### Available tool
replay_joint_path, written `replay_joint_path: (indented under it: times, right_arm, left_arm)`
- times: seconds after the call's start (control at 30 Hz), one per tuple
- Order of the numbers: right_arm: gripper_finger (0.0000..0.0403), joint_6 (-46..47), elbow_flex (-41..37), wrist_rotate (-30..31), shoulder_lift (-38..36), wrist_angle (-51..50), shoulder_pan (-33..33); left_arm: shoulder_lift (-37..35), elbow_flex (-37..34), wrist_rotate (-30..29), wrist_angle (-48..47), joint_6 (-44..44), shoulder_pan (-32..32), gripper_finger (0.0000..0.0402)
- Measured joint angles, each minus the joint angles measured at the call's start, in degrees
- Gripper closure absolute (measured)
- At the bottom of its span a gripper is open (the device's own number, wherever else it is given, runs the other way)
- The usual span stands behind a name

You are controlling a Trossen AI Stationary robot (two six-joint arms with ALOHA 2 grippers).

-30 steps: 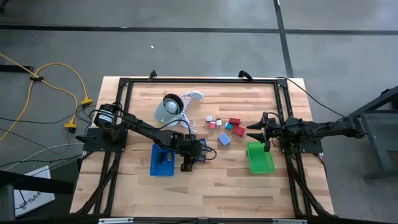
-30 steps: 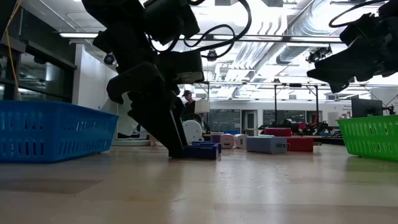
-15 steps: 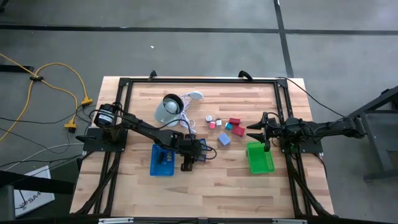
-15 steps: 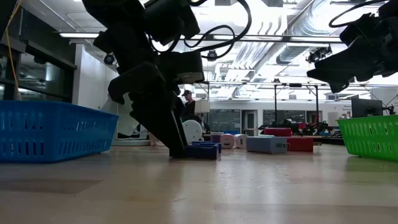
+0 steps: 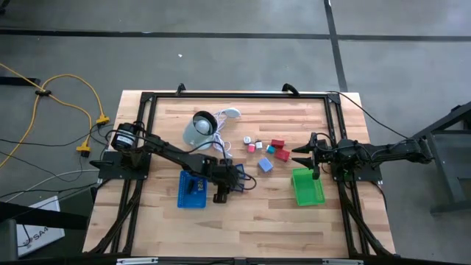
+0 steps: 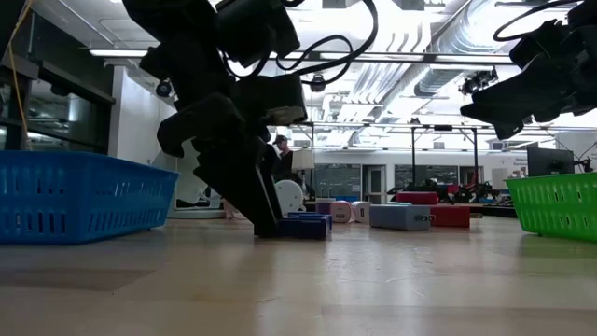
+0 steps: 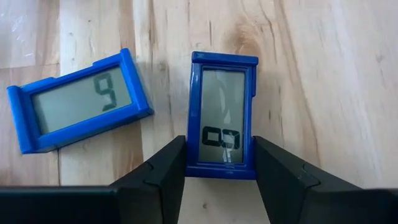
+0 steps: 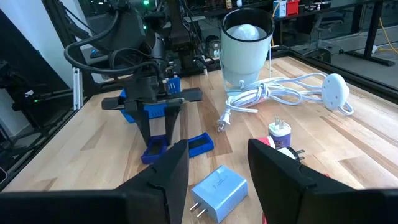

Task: Pick & Place Office items
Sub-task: Put the blue digital timer into the blue bin

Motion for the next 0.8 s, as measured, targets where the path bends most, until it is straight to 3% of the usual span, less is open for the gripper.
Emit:
replay_joint_path:
  times: [0.8]
  right_arm:
    - [0.0250,0.0,0.0,0.0,0.0,0.0,0.0]
  left_arm:
    - [-6.2,0.1,2.6,0.7,3.7,-0.3,0.0245]
